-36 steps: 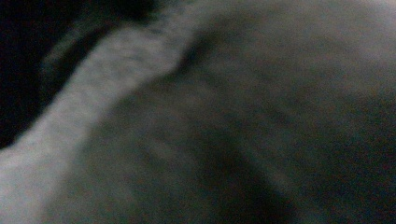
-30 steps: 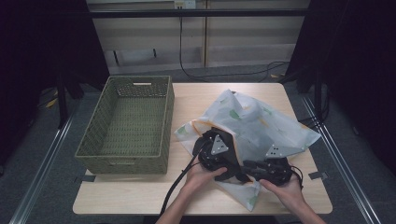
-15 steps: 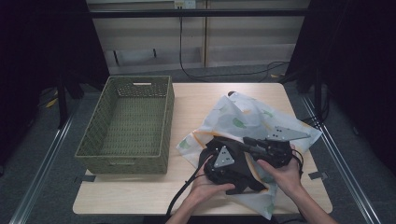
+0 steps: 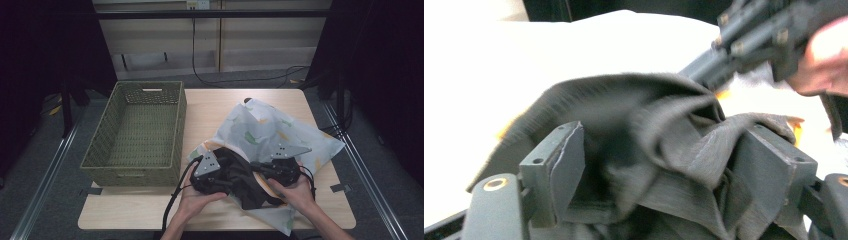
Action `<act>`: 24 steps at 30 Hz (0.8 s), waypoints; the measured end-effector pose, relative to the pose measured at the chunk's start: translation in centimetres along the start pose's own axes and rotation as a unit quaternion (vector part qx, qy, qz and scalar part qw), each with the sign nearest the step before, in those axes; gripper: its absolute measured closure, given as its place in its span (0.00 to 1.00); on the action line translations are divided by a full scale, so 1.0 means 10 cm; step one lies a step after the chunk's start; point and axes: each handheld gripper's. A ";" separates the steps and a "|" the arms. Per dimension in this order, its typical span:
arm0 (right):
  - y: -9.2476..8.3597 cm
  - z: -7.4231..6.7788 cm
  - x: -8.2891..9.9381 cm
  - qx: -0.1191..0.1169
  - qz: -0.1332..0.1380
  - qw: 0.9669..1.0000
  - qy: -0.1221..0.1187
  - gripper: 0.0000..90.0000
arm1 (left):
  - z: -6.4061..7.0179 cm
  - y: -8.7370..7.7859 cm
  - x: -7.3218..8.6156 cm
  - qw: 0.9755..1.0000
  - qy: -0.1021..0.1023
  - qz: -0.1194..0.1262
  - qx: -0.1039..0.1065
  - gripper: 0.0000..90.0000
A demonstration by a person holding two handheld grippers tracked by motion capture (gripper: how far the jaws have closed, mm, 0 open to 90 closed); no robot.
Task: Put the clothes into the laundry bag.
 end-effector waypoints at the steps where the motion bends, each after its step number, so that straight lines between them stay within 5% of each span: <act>1: 0.02 0.00 0.00 0.003 -0.004 1.000 -0.002 1.00 | -0.03 -0.04 -0.01 1.000 -0.004 0.010 0.003 0.25; 3: 0.07 0.00 0.02 0.011 -0.020 1.000 -0.009 1.00 | -0.06 -0.10 -0.04 1.000 -0.013 0.018 -0.020 0.24; 6: 0.17 0.01 0.07 0.006 -0.045 0.999 -0.009 1.00 | -0.12 -0.07 -0.08 1.000 -0.011 0.027 -0.007 0.23; 7: 0.18 0.01 0.07 0.009 -0.046 0.999 -0.011 1.00 | -0.13 -0.03 -0.09 1.000 -0.006 0.009 -0.008 0.20; 8: 0.19 0.01 0.06 0.010 -0.048 0.999 -0.015 1.00 | -0.16 0.08 -0.08 1.000 0.002 -0.008 0.022 0.16; 10: 0.18 0.01 0.06 0.010 -0.047 0.999 -0.013 1.00 | -0.14 0.23 -0.06 0.999 0.013 -0.045 0.005 0.15; 13: 0.16 0.02 0.06 0.005 -0.042 0.999 -0.008 0.99 | -0.11 0.47 -0.01 0.996 0.023 -0.078 0.035 0.10; 14: 0.15 0.03 0.06 0.003 -0.040 0.999 -0.006 0.99 | -0.08 0.51 0.00 0.996 0.027 -0.082 0.031 0.08; 17: 0.15 0.03 0.07 0.002 -0.037 0.999 -0.005 0.99 | -0.04 0.63 0.01 0.992 0.035 -0.106 0.050 0.03; 20: 0.14 0.02 0.07 -0.002 -0.036 0.999 -0.007 0.93 | 0.01 0.75 0.06 0.986 0.059 -0.147 0.048 0.01; 22: 0.13 0.00 0.06 -0.002 -0.033 0.999 -0.011 0.85 | 0.04 0.78 0.07 0.983 0.073 -0.166 0.027 0.01; 23: 0.11 -0.02 0.06 0.002 -0.033 0.999 -0.015 0.81 | 0.06 0.80 0.08 0.984 0.076 -0.159 0.024 0.01; 24: 0.10 -0.03 0.06 0.004 -0.032 0.999 -0.017 0.79 | 0.07 0.80 0.07 0.981 0.087 -0.171 0.008 0.03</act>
Point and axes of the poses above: each handheld gripper's, and its own axes: y roughly forward along the jaws, x roughly out of its underside, z roughly to its right, and after that the axes turned 15 degrees about -z, right-handed
